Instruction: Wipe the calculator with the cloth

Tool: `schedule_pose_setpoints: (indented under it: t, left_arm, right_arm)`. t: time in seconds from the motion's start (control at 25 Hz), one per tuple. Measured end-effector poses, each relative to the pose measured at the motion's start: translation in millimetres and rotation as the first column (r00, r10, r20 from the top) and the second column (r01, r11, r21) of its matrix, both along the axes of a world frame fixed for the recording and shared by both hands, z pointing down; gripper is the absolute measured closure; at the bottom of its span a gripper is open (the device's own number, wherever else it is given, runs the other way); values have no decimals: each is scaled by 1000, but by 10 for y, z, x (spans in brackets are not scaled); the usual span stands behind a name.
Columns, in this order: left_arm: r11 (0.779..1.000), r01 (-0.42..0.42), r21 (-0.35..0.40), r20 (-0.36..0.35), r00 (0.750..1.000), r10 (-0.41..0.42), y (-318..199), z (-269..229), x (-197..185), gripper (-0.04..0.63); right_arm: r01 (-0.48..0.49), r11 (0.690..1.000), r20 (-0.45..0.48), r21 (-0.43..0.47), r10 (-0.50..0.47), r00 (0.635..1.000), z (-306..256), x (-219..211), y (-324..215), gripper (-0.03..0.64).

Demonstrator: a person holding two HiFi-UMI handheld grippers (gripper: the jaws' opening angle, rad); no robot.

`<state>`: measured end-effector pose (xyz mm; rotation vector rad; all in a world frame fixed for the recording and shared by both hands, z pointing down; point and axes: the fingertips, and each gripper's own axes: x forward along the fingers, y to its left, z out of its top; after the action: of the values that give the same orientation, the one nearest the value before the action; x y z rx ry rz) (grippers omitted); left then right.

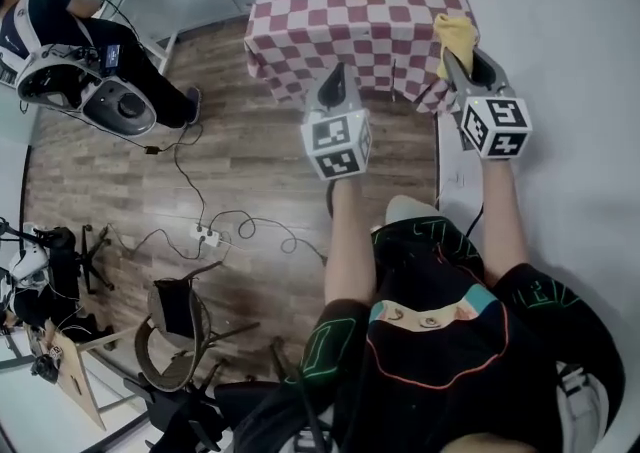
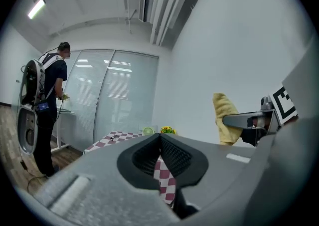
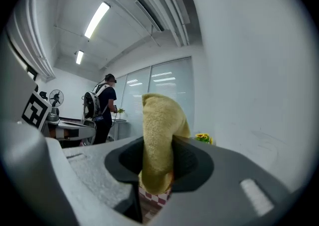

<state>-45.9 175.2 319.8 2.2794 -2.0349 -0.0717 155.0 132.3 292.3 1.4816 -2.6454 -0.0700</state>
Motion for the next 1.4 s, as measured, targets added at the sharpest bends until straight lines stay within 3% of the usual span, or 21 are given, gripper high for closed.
schedule_pose_setpoints:
  t: [0.28,0.56,0.96,1.4]
  left_arm:
    - [998,-44,-42,-29,999,43,-210,158,139,586]
    - [999,-36,-14,-39,999,35,-448,178,-5,586]
    - [997,-42,-58,-25,999,40,-1167,303,-90,586]
    - [974,0,-227,26,1000,6,-2136,746,-357,586]
  right_arm:
    - [-60,998,-10,-19,60,998,57,192,-167,494]
    - [-64,998,-15,-19,64,998,105,139,-393,494]
    - [-48,998,2,-51,48,999,259,-25,-1206,494]
    - [-28,984,57,-174,38,998,642,-245,-2432,493]
